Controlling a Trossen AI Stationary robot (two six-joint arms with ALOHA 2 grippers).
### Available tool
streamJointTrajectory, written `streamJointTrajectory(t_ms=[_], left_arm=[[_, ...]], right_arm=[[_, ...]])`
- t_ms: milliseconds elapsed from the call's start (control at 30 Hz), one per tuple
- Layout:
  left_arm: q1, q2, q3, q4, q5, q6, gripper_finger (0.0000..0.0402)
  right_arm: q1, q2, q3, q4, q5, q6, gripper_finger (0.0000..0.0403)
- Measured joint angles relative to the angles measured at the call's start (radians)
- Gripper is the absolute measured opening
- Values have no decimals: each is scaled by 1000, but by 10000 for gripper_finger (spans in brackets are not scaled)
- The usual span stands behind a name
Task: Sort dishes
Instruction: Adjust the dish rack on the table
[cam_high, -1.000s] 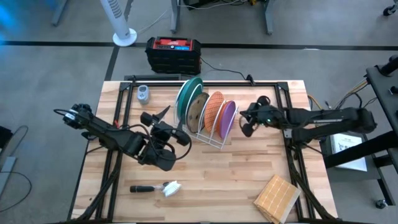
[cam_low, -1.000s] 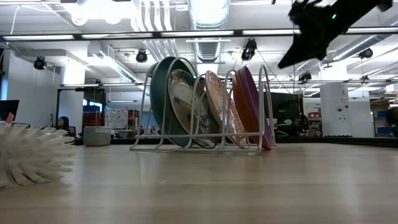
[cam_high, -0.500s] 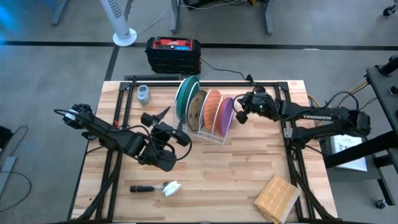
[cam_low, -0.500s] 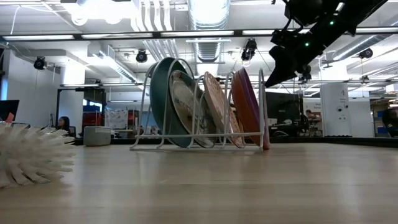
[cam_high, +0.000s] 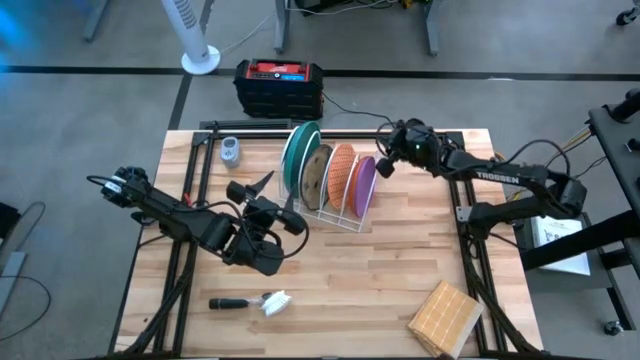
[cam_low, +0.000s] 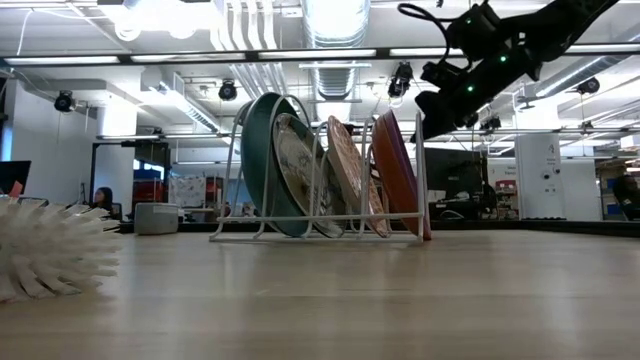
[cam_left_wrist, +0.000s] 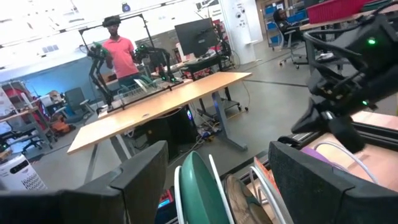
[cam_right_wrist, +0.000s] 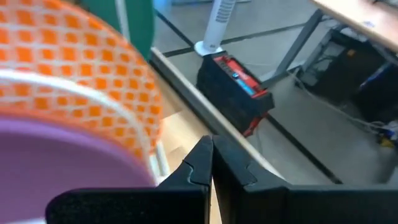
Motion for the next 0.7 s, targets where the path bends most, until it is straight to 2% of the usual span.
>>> streamJointTrajectory(t_ms=[133,233,500,600,700], left_arm=[[2,0,0,-8,0,2,268],[2,0,0,-23,0,2,268],[3,0,0,-54,0,2,268],[8,0,0,-67,0,2,268],[13,0,0,-70,0,2,268]], right_arm=[[-46,9,45,-7,-34,-54,0],[-75,-19,90,-127,-103,-56,0],[-87,-198,135,-392,-492,88,0],[-80,-211,107,-466,-508,110,0],[-80,-192,60,-424,-508,124,0]])
